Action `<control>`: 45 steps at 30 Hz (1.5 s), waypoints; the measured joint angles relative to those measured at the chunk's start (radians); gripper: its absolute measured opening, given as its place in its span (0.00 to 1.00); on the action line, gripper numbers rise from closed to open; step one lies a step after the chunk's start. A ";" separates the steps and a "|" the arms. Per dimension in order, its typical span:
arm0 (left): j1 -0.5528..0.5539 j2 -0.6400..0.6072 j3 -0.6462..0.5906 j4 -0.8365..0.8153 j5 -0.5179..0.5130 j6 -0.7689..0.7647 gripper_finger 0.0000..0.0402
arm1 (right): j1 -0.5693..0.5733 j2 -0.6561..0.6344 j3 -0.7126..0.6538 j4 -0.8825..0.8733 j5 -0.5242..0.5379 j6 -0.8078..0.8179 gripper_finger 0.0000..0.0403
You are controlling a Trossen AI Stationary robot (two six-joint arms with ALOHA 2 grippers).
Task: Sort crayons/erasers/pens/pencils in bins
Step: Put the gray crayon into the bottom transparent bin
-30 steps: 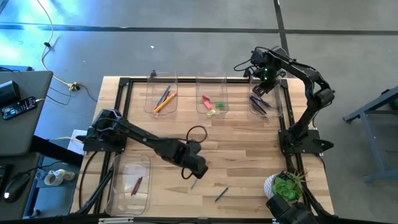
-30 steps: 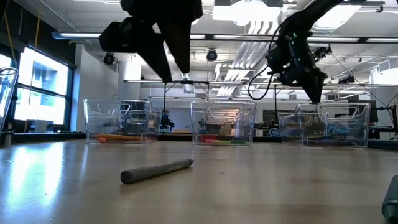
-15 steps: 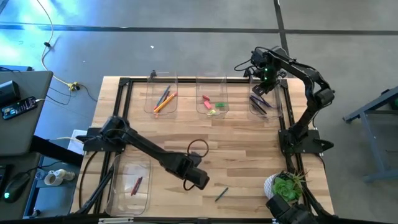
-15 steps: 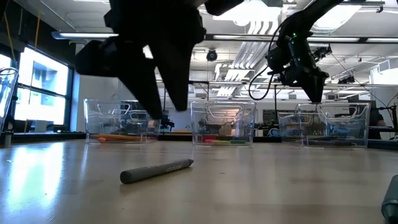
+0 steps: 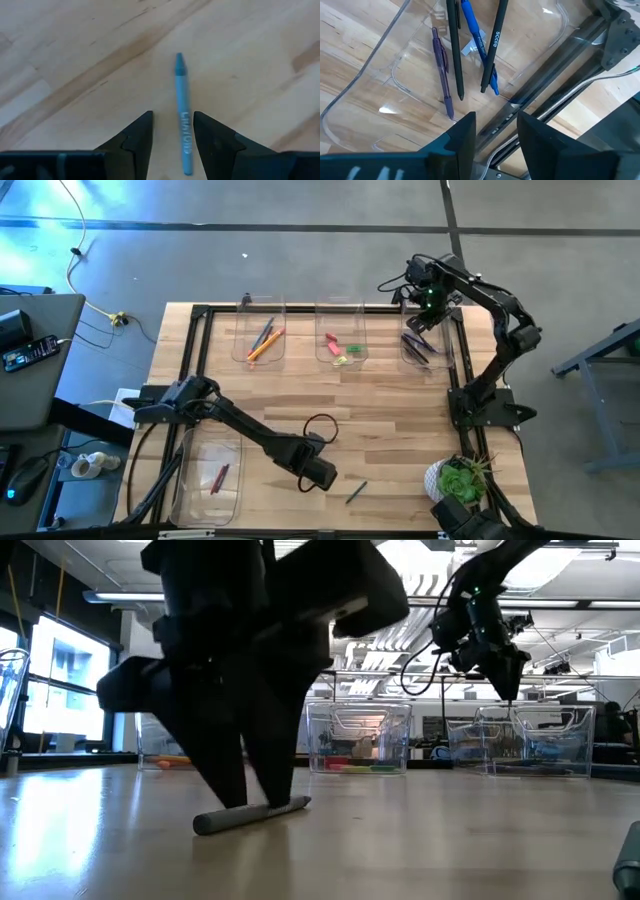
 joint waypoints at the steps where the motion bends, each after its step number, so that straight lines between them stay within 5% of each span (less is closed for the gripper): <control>1: 0.000 0.005 0.000 -0.001 0.003 0.000 0.33 | 0.000 -0.005 0.000 -0.001 0.000 -0.001 0.34; 10: -0.004 0.033 0.007 -0.047 0.005 0.001 0.29 | 0.000 -0.058 0.000 0.000 -0.004 -0.018 0.33; 23: -0.003 0.043 0.005 -0.093 0.008 0.195 0.02 | 0.076 -0.265 0.000 0.015 -0.214 -0.039 0.33; 45: -0.112 -0.145 -0.006 -0.176 -0.110 0.010 0.00 | 0.444 -0.403 0.000 0.042 -0.215 -0.069 0.33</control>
